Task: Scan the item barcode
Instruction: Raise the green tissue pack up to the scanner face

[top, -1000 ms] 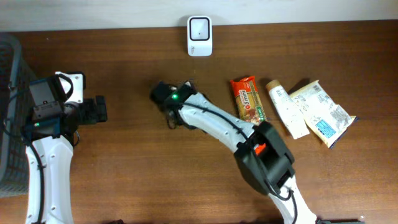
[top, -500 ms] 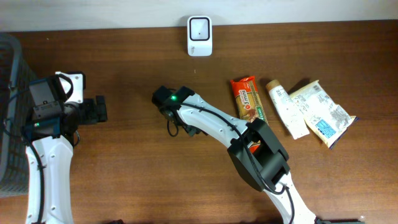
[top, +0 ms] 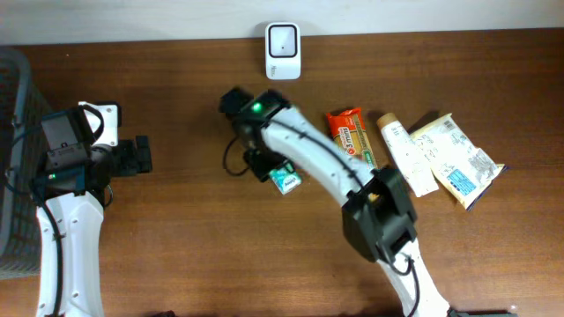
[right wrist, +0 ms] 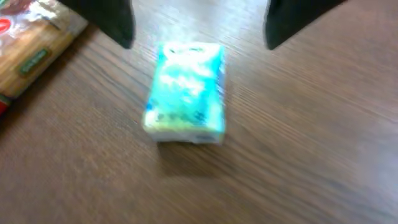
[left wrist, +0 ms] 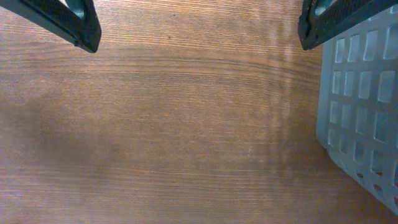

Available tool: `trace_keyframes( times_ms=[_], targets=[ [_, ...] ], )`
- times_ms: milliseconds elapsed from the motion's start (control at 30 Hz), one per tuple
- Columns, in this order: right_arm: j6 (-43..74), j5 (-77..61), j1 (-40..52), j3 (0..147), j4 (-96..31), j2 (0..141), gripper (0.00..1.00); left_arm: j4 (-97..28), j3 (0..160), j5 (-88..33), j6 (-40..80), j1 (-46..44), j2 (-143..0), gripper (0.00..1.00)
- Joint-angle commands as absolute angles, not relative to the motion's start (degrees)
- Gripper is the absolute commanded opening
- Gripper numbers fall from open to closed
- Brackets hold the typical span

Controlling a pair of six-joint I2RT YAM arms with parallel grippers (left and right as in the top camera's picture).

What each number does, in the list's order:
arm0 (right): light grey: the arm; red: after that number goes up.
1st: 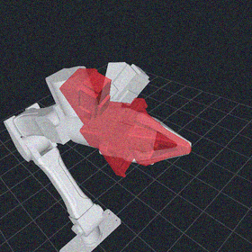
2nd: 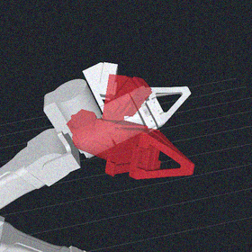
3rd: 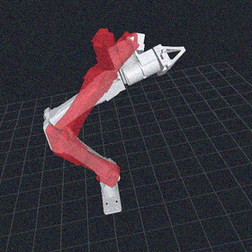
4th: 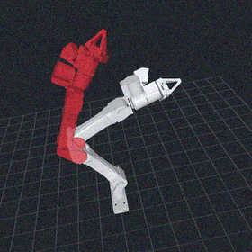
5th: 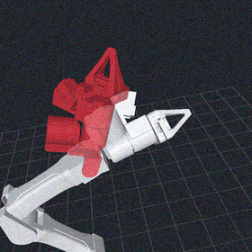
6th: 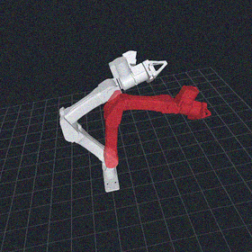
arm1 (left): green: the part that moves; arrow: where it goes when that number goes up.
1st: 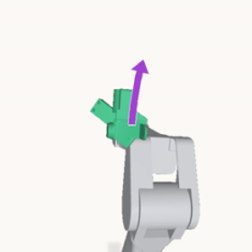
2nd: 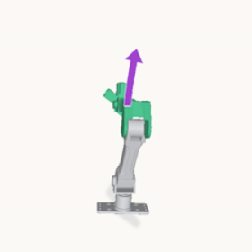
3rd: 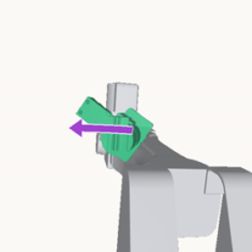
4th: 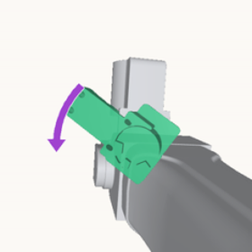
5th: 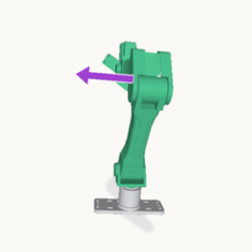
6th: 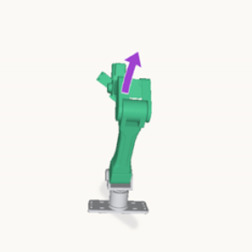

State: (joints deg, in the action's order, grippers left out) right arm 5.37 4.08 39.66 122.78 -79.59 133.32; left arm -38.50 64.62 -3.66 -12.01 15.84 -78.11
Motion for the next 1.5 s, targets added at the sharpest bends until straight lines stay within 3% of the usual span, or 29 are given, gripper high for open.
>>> trace_keyframes(
  times_ms=[0, 67, 100, 167, 467, 567, 600, 700, 833, 1067, 1200, 1467],
  targets=[
    [-2.13, -5.72, 33.58, 123.07, -80.18, 132.38, 0.71, -38.52, 65.52, -4.23, -12.53, 16.03, -77.89, 0.99],
    [-6.52, -11.33, 30.24, 122.08, -80.03, 132.64, 0.7, -38.52, 65.52, -4.21, -12.53, 16.03, -77.89, 0.99],
    [-9.13, -15.42, 28.38, 120.92, -79.61, 132.64, 0.61, -38.52, 65.52, -4.23, -12.53, 16.03, -77.89, 0.99],
    [-13.3, -23.62, 25.61, 117.54, -77.73, 132.64, 0.55, -38.52, 65.52, -4.23, -12.53, 16.03, -77.89, 0.99],
    [-10.13, -29.63, 25.06, 103.77, -66.59, 132.7, 0.49, -38.5, 65.52, -4.23, -12.53, 16.03, -77.89, 0.99],
    [-9.34, -31.27, 25.04, 101.47, -64.05, 132.7, 0.32, -38.52, 65.52, -4.23, -12.53, 16.03, -77.89, 0.99],
    [-8.43, -31.27, 24.99, 101.47, -63.55, 132.7, 0.17, -38.52, 65.52, -4.23, -12.53, 16.03, -77.89, 0.99],
    [-7.51, -31.24, 24.99, 101.47, -62.5, 132.7, 0.04, -38.52, 65.52, -4.23, -12.53, 16.03, -77.89, 0.99],
    [-7.18, -35.11, 23.22, 103.66, -64.97, 132.33, 0.04, -38.52, 65.52, -4.23, -12.53, 16.03, -77.89, 0.99],
    [-26.79, -72.01, 13.91, 109.95, -80.6, 131.07, 0.04, -38.5, 65.52, -4.23, -12.53, 16.03, -77.89, 0.99],
    [-29.76, -88.95, 10.02, 109.97, -83.9, 131.07, 0.04, -38.5, 65.52, -4.23, -12.53, 16.03, -77.89, 0.99],
    [-28.93, -88.97, 8.88, 121.82, -94.19, 130.85, 0.04, -38.52, 65.52, -4.23, -12.53, 16.03, -77.89, 0.99]
  ],
)
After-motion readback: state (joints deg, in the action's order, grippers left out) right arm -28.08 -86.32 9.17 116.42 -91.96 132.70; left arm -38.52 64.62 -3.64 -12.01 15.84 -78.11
